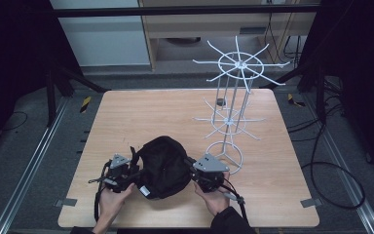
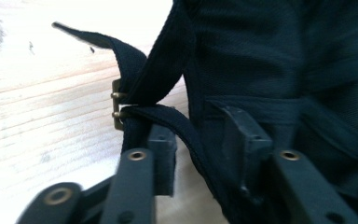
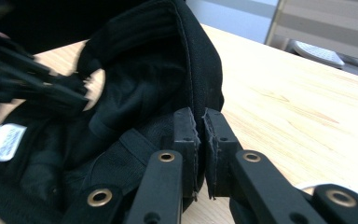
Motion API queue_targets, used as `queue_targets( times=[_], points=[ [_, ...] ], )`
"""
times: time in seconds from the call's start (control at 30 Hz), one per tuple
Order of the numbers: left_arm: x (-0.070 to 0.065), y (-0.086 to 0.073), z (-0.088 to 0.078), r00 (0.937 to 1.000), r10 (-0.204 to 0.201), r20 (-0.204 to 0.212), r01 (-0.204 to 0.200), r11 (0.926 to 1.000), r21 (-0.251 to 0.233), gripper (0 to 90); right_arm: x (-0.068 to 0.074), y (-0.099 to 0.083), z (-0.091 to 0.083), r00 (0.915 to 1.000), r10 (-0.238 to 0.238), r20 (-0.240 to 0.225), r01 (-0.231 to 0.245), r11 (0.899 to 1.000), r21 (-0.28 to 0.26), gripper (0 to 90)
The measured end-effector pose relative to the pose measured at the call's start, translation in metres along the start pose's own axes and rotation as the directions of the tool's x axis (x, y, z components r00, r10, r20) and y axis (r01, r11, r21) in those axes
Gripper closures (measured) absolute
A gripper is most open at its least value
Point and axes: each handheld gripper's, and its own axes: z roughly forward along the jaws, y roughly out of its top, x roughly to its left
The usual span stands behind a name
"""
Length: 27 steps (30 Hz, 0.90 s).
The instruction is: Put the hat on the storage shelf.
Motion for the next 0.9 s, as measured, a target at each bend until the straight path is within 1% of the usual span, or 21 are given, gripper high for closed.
queue_targets(
  times=[0.03,0.07,0.1,0.13,0.17,0.2,0.27,0.3,0.33,0.4,0.47,0.5,0.53,0.57,0.6,0.63,0.67,0.73,0.77,0.83,0.9],
  points=[
    [-0.001,0.000,-0.006,1.0000,0.002,0.001,-0.002,0.9999,-0.010,59.2,-0.001,0.000,0.000,1.0000,0.005,0.006,-0.005,1.000,0.001,85.0],
    [0.000,0.000,-0.014,1.0000,0.004,-0.001,-0.004,0.9995,-0.030,56.1,-0.002,0.000,-0.001,0.9998,0.012,0.016,-0.012,1.000,0.001,85.0],
    [0.000,0.001,-0.019,1.0000,0.001,-0.007,-0.001,0.9990,-0.046,54.4,-0.003,0.000,-0.001,0.9998,0.013,0.017,-0.013,1.000,0.001,85.0],
    [0.000,0.001,-0.019,1.0000,0.001,-0.007,-0.001,0.9990,-0.046,53.3,-0.003,0.000,-0.001,0.9998,0.013,0.017,-0.013,1.000,0.001,85.0],
    [0.002,0.004,-0.026,0.9999,-0.001,-0.011,0.000,0.9975,-0.071,51.6,-0.003,0.001,-0.002,0.9997,0.015,0.021,-0.015,1.000,-0.001,85.0],
    [0.002,0.004,-0.026,0.9999,-0.001,-0.011,0.000,0.9975,-0.071,50.5,-0.003,0.001,-0.002,0.9997,0.015,0.021,-0.015,1.000,-0.001,85.0],
    [0.001,0.008,-0.034,0.9996,0.013,-0.026,-0.015,0.9949,-0.100,50.5,-0.004,0.002,-0.002,0.9996,0.016,0.024,-0.016,1.000,-0.003,85.0],
    [0.001,0.010,-0.035,0.9994,0.017,-0.031,-0.020,0.9937,-0.110,49.8,-0.004,0.002,-0.002,0.9996,0.016,0.024,-0.016,1.000,-0.003,85.0],
    [0.001,0.013,-0.037,0.9987,0.032,-0.039,-0.037,0.9922,-0.119,49.0,-0.004,0.002,-0.002,0.9996,0.014,0.023,-0.014,1.000,-0.004,85.0],
    [0.001,0.021,-0.038,0.9981,0.049,-0.036,-0.054,0.9880,-0.145,48.0,-0.004,0.003,-0.002,0.9997,0.013,0.020,-0.013,1.000,-0.004,85.0],
    [0.001,0.028,-0.034,0.9967,0.074,-0.034,-0.078,0.9856,-0.150,46.9,-0.004,0.003,-0.002,0.9999,0.007,0.014,-0.007,1.000,-0.007,85.0],
    [0.001,0.031,-0.032,0.9962,0.081,-0.032,-0.085,0.9857,-0.146,47.0,-0.003,0.004,-0.002,0.9999,0.002,0.014,-0.002,1.000,-0.008,85.0],
    [0.001,0.035,-0.026,0.9953,0.095,-0.019,-0.097,0.9859,-0.137,49.0,-0.002,0.005,-0.003,0.9999,-0.004,0.010,0.004,1.000,-0.012,85.0],
    [0.001,0.037,-0.022,0.9951,0.096,-0.023,-0.098,0.9866,-0.130,50.2,-0.002,0.006,-0.002,0.9999,-0.008,0.008,0.008,1.000,-0.013,85.0],
    [0.001,0.037,-0.022,0.9951,0.096,-0.023,-0.098,0.9866,-0.130,52.8,-0.002,0.006,-0.002,1.0000,-0.007,0.007,0.007,1.000,-0.013,85.0],
    [0.003,0.041,-0.015,0.9960,0.089,-0.014,-0.090,0.9895,-0.114,56.9,-0.001,0.007,-0.002,0.9999,-0.010,0.005,0.010,1.000,-0.014,85.1],
    [0.004,0.042,-0.011,0.9965,0.083,-0.012,-0.084,0.9910,-0.104,61.2,-0.001,0.008,-0.002,0.9999,-0.013,0.004,0.013,1.000,-0.017,85.1],
    [0.006,0.043,-0.005,0.9977,0.068,0.009,-0.067,0.9941,-0.085,70.6,-0.001,0.011,-0.001,0.9998,-0.022,-0.001,0.022,0.999,-0.025,85.1],
    [0.007,0.044,-0.002,0.9982,0.060,0.008,-0.059,0.9949,-0.082,75.8,0.000,0.013,-0.001,0.9996,-0.029,-0.002,0.029,0.999,-0.032,85.1],
    [0.008,0.047,0.001,0.9981,0.062,-0.002,-0.062,0.9942,-0.087,82.0,0.000,0.018,-0.001,0.9990,-0.045,0.000,0.044,0.998,-0.043,85.2],
    [0.010,0.051,0.004,0.9985,0.054,-0.003,-0.054,0.9931,-0.104,83.0,0.002,0.024,-0.001,0.9976,-0.069,0.006,0.069,0.996,-0.058,85.1]
  ],
)
